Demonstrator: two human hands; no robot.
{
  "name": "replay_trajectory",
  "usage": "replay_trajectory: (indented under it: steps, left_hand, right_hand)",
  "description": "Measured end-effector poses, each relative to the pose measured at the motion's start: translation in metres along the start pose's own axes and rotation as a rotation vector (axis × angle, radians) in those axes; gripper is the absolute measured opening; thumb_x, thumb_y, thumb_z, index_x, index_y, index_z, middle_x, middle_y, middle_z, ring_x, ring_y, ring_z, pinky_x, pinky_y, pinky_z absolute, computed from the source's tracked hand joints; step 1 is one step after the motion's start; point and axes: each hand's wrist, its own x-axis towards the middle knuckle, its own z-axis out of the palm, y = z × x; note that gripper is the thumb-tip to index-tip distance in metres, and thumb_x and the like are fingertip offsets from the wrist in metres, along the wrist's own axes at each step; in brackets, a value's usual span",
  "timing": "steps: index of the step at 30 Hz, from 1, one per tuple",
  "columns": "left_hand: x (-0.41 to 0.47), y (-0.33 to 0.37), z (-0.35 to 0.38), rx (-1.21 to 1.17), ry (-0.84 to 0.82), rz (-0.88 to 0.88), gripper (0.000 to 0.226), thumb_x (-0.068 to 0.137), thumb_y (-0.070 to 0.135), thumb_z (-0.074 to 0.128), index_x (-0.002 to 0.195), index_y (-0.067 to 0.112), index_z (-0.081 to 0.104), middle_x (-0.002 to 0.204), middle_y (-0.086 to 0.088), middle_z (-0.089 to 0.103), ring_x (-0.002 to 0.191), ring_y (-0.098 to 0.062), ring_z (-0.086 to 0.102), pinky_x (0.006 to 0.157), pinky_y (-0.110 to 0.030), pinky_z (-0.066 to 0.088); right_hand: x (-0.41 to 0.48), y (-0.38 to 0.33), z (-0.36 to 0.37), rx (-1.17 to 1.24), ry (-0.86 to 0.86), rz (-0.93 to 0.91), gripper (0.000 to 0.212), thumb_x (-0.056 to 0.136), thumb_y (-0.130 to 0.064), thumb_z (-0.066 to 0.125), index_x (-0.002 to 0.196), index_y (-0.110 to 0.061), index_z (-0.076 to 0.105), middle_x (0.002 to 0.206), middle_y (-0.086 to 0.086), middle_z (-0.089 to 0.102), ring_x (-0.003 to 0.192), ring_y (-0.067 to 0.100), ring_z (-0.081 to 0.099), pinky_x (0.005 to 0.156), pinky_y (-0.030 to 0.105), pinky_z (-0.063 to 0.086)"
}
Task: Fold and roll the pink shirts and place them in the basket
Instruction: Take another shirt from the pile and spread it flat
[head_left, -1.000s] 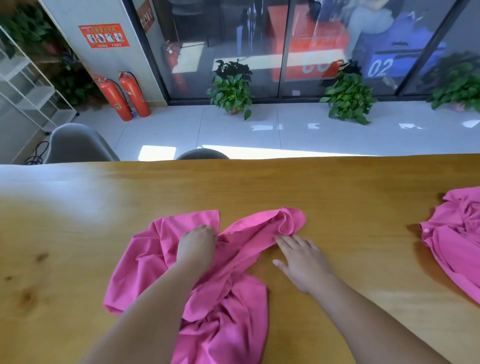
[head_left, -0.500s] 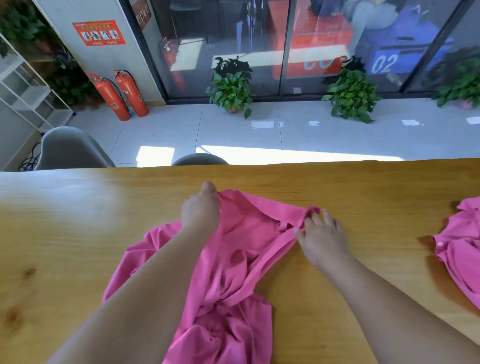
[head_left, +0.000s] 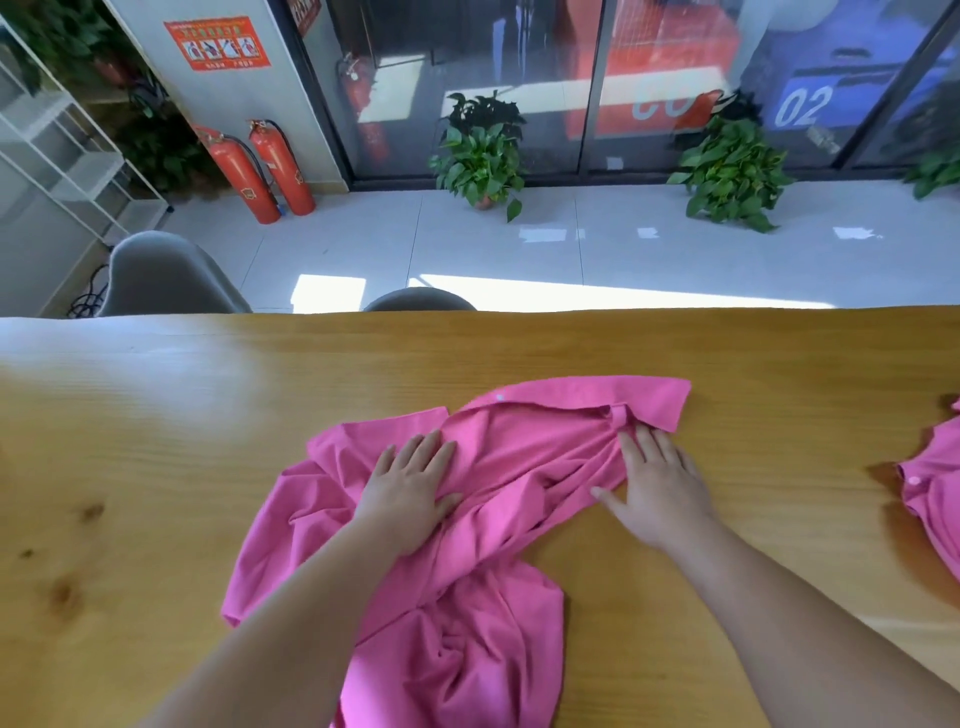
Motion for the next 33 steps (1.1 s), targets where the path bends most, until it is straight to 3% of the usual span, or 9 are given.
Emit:
replay_trajectory:
  steps: [4, 8, 14, 16, 21, 24, 26, 30, 33]
  left_hand:
    - [0.0, -0.013, -0.013, 0.034, 0.144, -0.086, 0.073, 0.106, 0.06, 0.04, 0.168, 0.027, 0.02, 0.174, -0.004, 0.024, 0.161, -0.028, 0.019, 0.131, -0.053, 0.01]
    - [-0.01, 0.006, -0.017, -0.112, 0.234, -0.157, 0.072, 0.104, 0.063, 0.04, 0.167, 0.03, 0.024, 0.171, -0.008, 0.032, 0.157, -0.033, 0.028, 0.129, -0.053, 0.02]
    - [-0.07, 0.036, 0.004, -0.207, 0.317, -0.239, 0.077, 0.1, 0.069, 0.037, 0.166, 0.03, 0.025, 0.169, -0.011, 0.033, 0.157, -0.035, 0.026, 0.129, -0.054, 0.02]
    - [-0.095, 0.039, 0.014, -0.191, 0.302, -0.253, 0.077, 0.098, 0.073, 0.034, 0.165, 0.036, 0.024, 0.17, -0.012, 0.03, 0.158, -0.036, 0.023, 0.129, -0.056, 0.018]
    - [-0.147, 0.036, 0.038, -0.145, 0.3, -0.215, 0.076, 0.094, 0.079, 0.043, 0.161, 0.046, 0.034, 0.167, -0.015, 0.034, 0.152, -0.042, 0.033, 0.125, -0.059, 0.028]
    - [-0.168, 0.027, 0.047, -0.14, 0.333, -0.214, 0.073, 0.094, 0.081, 0.046, 0.157, 0.045, 0.043, 0.151, -0.01, 0.052, 0.132, -0.036, 0.052, 0.109, -0.053, 0.048]
    - [-0.174, 0.022, 0.049, -0.168, 0.343, -0.191, 0.068, 0.096, 0.076, 0.048, 0.154, 0.042, 0.047, 0.136, -0.004, 0.055, 0.116, -0.03, 0.056, 0.095, -0.048, 0.054]
    - [-0.17, 0.011, 0.036, -0.228, 0.34, -0.166, 0.055, 0.101, 0.059, 0.054, 0.149, 0.031, 0.056, 0.128, 0.005, 0.056, 0.108, -0.024, 0.055, 0.09, -0.045, 0.056]
    - [-0.16, 0.003, 0.017, -0.286, 0.373, -0.15, 0.046, 0.102, 0.049, 0.057, 0.143, 0.028, 0.063, 0.125, 0.009, 0.058, 0.11, -0.021, 0.054, 0.091, -0.044, 0.056]
  right_hand:
    - [0.017, 0.02, -0.014, -0.04, -0.067, 0.062, 0.085, 0.102, -0.063, 0.039, 0.169, -0.02, 0.011, 0.177, 0.005, 0.012, 0.162, 0.035, 0.008, 0.131, 0.051, 0.014]
    - [-0.004, -0.012, -0.019, 0.003, 0.069, 0.1, 0.066, 0.106, -0.044, 0.036, 0.166, -0.019, 0.025, 0.174, 0.009, 0.021, 0.16, 0.036, 0.014, 0.129, 0.051, 0.02]
    - [-0.073, -0.094, 0.014, 0.082, 0.181, -0.344, 0.072, 0.098, -0.039, 0.056, 0.165, -0.028, 0.03, 0.171, 0.003, 0.026, 0.158, 0.028, 0.025, 0.128, 0.048, 0.028]
    - [-0.087, -0.099, 0.027, 0.058, 0.125, -0.343, 0.077, 0.095, -0.038, 0.064, 0.164, -0.029, 0.032, 0.169, 0.003, 0.031, 0.154, 0.029, 0.033, 0.125, 0.048, 0.035]
    - [-0.093, -0.075, 0.043, 0.009, 0.171, -0.249, 0.061, 0.085, -0.021, 0.078, 0.142, -0.028, 0.058, 0.154, 0.003, 0.052, 0.112, 0.029, 0.068, 0.086, 0.045, 0.061]
    - [-0.092, -0.062, 0.038, -0.06, 0.214, -0.279, 0.058, 0.064, -0.009, 0.09, 0.119, -0.022, 0.074, 0.124, 0.007, 0.069, 0.074, 0.029, 0.072, 0.059, 0.042, 0.059]
    - [-0.094, -0.06, 0.033, -0.109, 0.227, -0.288, 0.054, 0.061, -0.008, 0.091, 0.112, -0.022, 0.077, 0.106, 0.004, 0.069, 0.063, 0.028, 0.069, 0.05, 0.04, 0.054]
    - [-0.102, -0.067, 0.013, -0.177, 0.112, -0.324, 0.044, 0.095, -0.015, 0.058, 0.137, -0.03, 0.057, 0.124, -0.001, 0.056, 0.093, 0.024, 0.07, 0.073, 0.04, 0.055]
    - [-0.107, -0.069, 0.0, -0.18, 0.038, -0.308, 0.049, 0.099, -0.014, 0.049, 0.144, -0.032, 0.047, 0.134, -0.001, 0.05, 0.1, 0.026, 0.071, 0.082, 0.041, 0.055]
